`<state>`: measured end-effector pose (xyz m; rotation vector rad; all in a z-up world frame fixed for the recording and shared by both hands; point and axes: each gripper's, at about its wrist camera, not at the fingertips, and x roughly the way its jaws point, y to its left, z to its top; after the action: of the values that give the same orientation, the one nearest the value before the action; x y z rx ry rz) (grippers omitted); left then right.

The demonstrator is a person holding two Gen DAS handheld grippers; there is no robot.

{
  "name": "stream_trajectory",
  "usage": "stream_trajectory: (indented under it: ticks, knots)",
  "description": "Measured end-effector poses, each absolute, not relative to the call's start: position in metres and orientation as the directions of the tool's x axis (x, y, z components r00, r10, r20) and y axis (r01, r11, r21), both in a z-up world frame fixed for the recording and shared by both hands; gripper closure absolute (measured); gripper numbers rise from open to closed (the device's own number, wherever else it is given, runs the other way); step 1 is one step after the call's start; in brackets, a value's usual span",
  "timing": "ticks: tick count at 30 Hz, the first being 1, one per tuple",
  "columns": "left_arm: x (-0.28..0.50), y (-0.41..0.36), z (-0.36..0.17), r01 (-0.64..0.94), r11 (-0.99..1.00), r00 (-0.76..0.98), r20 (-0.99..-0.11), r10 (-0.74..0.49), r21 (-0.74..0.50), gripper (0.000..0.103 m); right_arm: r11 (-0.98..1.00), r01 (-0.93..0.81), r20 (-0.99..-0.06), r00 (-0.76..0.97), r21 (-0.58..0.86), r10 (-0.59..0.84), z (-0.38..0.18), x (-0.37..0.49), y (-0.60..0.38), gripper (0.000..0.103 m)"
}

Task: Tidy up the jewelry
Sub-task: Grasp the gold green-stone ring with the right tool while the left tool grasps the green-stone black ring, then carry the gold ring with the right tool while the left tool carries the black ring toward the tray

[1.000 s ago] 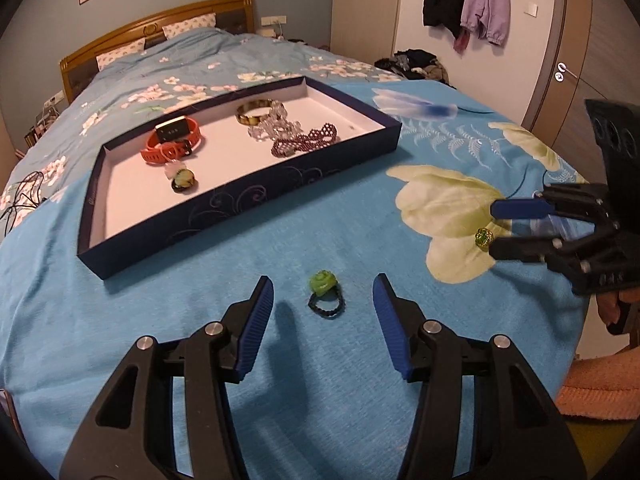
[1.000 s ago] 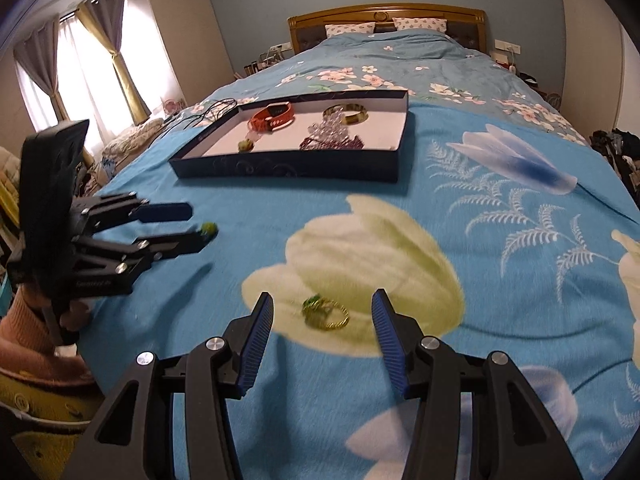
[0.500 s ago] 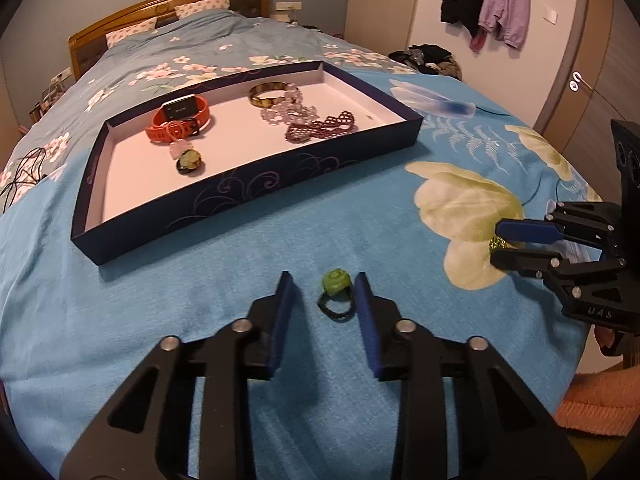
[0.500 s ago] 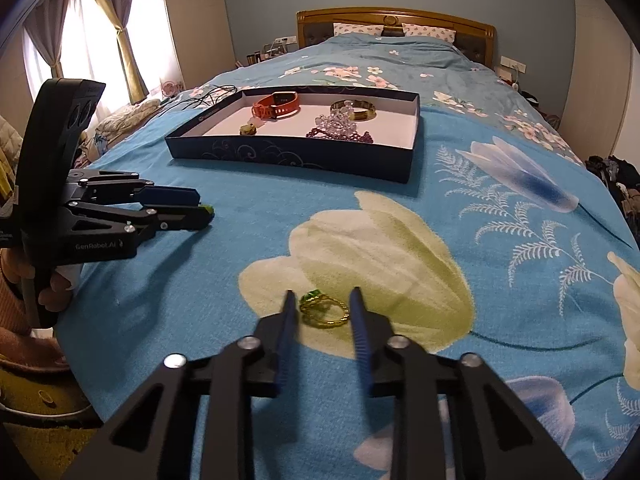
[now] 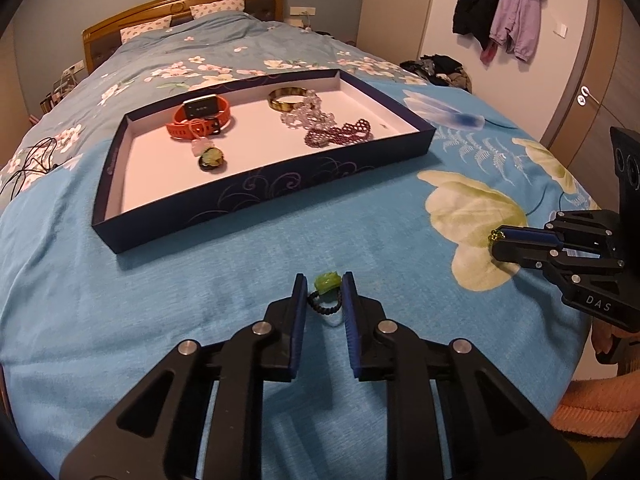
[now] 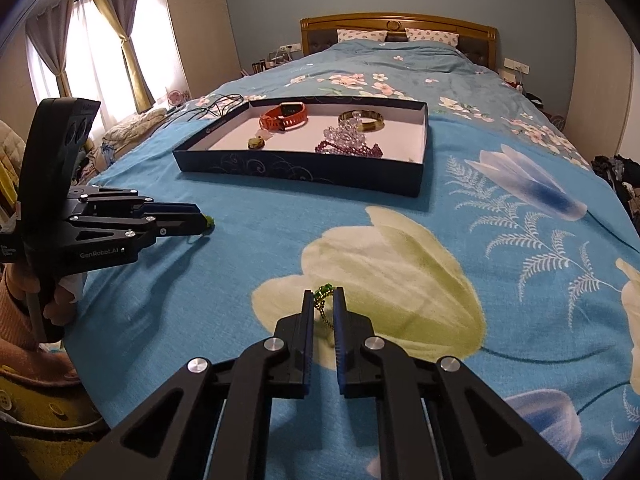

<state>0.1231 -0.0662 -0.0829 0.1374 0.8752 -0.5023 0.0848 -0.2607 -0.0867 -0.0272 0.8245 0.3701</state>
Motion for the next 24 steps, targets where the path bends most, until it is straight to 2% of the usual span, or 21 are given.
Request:
stream_trajectory:
  ticks: [24]
  knots:
    - [0.126,-0.042,-0.045,0.393,0.918,0.662,-0.677,-0.321,-0.051,0.085,0.911,-0.378,-0.622,0.677,0.166,0.394,-0.054,0.122,-0.239,0.095]
